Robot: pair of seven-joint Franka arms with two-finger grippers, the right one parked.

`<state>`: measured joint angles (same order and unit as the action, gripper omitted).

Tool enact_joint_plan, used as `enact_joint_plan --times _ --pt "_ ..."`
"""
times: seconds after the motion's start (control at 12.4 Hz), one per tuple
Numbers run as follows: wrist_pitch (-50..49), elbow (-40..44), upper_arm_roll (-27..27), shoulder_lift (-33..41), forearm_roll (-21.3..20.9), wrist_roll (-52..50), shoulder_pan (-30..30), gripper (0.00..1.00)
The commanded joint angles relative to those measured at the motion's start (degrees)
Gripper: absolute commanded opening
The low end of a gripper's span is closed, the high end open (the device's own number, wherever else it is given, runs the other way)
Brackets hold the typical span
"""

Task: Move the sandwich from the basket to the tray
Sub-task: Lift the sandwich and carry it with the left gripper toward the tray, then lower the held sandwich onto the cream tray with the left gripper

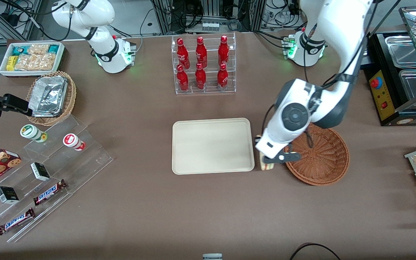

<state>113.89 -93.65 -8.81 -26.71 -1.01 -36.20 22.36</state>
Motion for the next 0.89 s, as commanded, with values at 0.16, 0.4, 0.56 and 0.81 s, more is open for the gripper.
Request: enact_joint_plan --times 0.16,0.4,0.56,0.81 --pt "-1.0 10.8 0.7 -8.7 0.4 -9.1 7.3 0.0" --pt "-0.9 18.0 0.7 -14.9 0.4 -12.7 10.3 0.0" --pt "-0.7 20.5 0.7 -17.2 0.3 -14.8 12.5 0.0" --pt "4.3 23.1 1.0 -21.8 -0.2 -19.6 15.7 0.0"
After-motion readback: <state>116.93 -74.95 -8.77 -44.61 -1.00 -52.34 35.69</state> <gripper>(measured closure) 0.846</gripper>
